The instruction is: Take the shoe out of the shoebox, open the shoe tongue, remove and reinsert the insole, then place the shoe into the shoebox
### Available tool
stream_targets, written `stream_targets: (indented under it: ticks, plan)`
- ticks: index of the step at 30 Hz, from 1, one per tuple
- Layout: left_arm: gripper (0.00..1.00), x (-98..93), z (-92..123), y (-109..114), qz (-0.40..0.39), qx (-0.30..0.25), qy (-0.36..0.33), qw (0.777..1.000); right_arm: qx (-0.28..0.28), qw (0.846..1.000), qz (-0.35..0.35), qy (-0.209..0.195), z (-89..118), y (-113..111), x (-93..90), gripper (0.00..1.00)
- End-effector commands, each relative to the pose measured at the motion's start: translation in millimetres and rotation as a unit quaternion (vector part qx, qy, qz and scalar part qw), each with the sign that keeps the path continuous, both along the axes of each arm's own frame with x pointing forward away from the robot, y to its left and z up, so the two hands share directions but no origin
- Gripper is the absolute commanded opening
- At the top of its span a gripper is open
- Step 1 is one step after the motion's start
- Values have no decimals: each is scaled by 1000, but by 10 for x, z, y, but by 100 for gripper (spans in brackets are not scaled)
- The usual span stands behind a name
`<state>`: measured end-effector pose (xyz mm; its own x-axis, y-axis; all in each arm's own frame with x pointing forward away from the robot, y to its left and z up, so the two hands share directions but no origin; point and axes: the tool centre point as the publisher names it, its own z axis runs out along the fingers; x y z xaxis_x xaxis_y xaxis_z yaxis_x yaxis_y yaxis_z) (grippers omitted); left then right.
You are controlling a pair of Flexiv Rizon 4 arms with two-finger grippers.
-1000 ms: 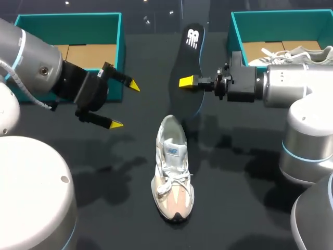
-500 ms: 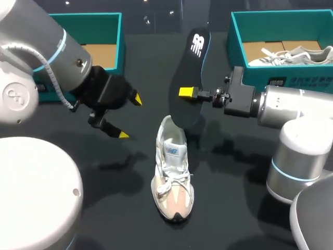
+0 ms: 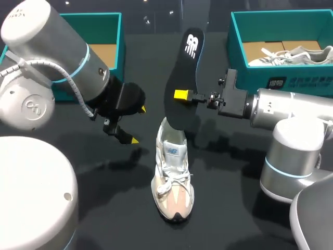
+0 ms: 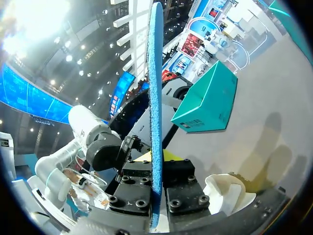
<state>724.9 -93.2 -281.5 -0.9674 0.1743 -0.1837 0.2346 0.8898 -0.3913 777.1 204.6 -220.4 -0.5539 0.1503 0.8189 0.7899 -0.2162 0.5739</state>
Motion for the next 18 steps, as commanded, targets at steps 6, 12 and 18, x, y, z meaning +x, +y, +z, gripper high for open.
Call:
stream_targets:
  ticks: [6, 12, 18]
  plan:
    - [100, 51, -142, -64, -1, 6, 12, 1000, 2, 1000, 10, -14, -101, 88, 44, 0]
    - [100, 148, -346, -123, 10, 14, 17, 1000, 25, 998, 29, -58, -200, 206, 143, 0]
    - [100, 201, -506, -204, 14, 26, 19, 999, 35, 997, 39, -65, -317, 220, 236, 0]
